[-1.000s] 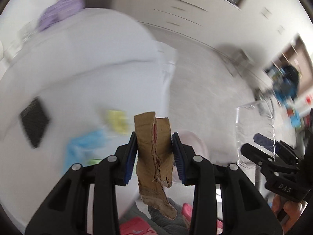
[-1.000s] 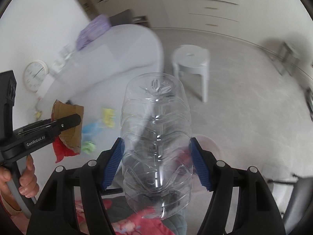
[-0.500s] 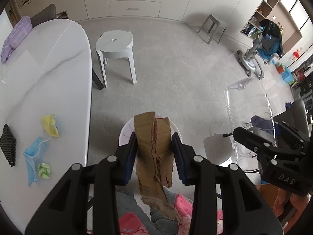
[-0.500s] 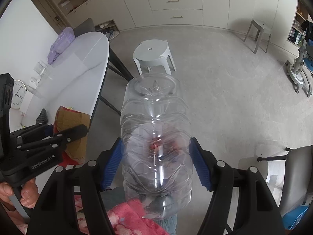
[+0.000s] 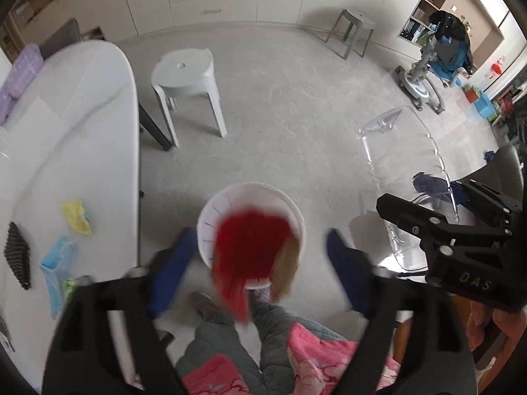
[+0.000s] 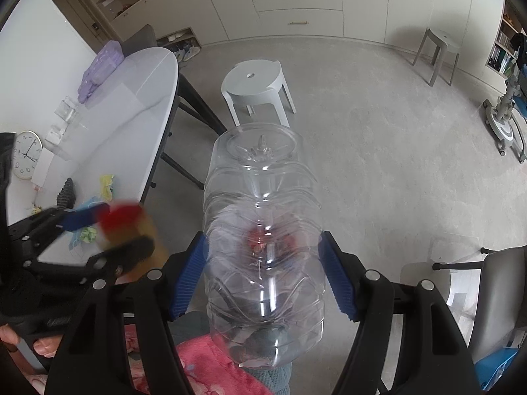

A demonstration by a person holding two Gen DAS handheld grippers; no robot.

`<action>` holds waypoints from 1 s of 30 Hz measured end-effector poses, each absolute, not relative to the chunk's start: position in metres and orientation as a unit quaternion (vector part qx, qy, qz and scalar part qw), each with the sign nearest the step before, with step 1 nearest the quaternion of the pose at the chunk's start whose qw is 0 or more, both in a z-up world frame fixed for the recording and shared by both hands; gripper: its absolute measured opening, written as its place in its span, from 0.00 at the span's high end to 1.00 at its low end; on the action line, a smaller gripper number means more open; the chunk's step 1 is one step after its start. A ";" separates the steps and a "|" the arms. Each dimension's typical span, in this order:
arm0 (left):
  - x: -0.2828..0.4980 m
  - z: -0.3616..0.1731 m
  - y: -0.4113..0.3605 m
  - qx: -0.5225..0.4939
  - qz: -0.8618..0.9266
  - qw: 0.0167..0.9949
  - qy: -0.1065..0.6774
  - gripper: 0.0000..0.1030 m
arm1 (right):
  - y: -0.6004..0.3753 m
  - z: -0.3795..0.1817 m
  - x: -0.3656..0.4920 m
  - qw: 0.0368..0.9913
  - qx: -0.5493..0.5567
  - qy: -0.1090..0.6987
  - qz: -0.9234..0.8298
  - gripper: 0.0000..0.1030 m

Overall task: Collect trash
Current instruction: 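Carry both items over the white bin and open both tools to drop them, then move both tools back over the table toward the mask and yellow cloth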

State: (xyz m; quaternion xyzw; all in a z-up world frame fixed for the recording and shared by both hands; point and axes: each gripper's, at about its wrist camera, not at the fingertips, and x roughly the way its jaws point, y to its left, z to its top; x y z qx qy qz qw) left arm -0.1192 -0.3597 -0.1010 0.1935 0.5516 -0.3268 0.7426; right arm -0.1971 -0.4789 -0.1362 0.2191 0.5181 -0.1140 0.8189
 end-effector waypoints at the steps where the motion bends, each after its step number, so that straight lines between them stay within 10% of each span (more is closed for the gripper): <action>1: -0.119 -0.098 -0.358 0.194 -0.329 0.746 0.546 0.14 | -0.479 -0.137 -0.197 0.818 0.221 0.518 -0.114 0.33; 23: -0.083 -0.067 -0.257 0.145 -0.269 0.798 0.519 0.08 | -0.435 -0.173 -0.163 0.798 0.202 0.559 -0.096 0.31; 27: -0.079 -0.068 -0.239 0.137 -0.257 0.801 0.524 0.08 | -0.422 -0.187 -0.153 0.785 0.199 0.579 -0.097 0.04; 30: -0.077 -0.067 -0.228 0.129 -0.248 0.804 0.525 0.08 | -0.413 -0.185 -0.149 0.787 0.188 0.578 -0.107 0.02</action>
